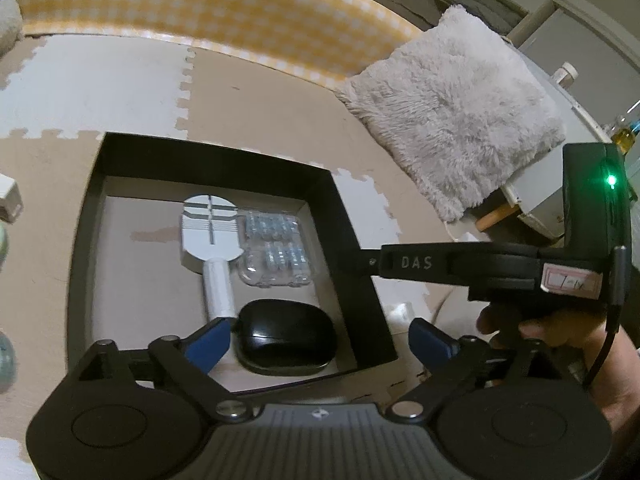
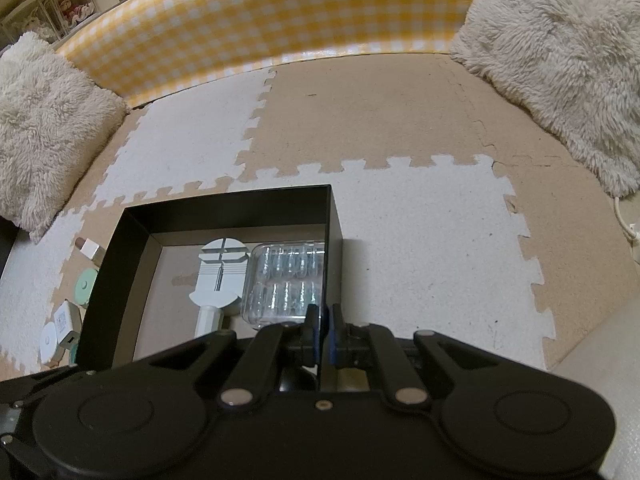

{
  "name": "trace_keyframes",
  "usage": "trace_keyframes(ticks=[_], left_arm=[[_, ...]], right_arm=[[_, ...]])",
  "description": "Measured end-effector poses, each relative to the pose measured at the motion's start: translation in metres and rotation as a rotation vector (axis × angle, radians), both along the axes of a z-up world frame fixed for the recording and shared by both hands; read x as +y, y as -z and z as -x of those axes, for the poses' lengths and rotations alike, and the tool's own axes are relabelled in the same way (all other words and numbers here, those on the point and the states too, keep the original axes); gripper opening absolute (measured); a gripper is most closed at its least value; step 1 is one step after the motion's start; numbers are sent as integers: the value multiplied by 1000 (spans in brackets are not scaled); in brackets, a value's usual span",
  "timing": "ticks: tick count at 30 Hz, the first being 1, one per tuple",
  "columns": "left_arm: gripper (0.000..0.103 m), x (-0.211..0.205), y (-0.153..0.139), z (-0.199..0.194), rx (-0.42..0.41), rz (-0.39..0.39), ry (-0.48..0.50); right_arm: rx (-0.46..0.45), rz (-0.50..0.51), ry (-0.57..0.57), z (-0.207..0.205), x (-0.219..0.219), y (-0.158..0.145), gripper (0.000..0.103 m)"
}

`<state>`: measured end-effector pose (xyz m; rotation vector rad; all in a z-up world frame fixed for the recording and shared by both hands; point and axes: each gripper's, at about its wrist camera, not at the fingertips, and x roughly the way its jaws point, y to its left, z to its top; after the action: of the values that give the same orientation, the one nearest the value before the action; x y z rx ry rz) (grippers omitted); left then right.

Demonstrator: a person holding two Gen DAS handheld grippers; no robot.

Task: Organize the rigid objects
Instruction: 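Carry the black oval case into the black box and release it, then move the left gripper to the white teardrop tape measure and grasp it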

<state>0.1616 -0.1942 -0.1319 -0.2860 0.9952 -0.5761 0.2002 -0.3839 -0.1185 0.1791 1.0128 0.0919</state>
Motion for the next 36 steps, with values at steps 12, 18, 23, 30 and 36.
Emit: trace_keyframes(ticks=[12, 18, 23, 30, 36], left_arm=[[103, 3, -24, 19, -65, -96, 19], [103, 9, -30, 33, -95, -165, 44], [103, 27, -35, 43, -127, -226, 51], [103, 68, -50, 43, -192, -298, 22], [103, 108, -61, 30, -236, -357, -29]], right_arm=[[6, -3, -6, 2, 1, 0, 5], [6, -20, -2, 2, -2, 1, 5], [7, -24, 0, 2, -2, 1, 6], [7, -22, 1, 2, -2, 1, 5], [7, -22, 0, 2, -2, 1, 5]])
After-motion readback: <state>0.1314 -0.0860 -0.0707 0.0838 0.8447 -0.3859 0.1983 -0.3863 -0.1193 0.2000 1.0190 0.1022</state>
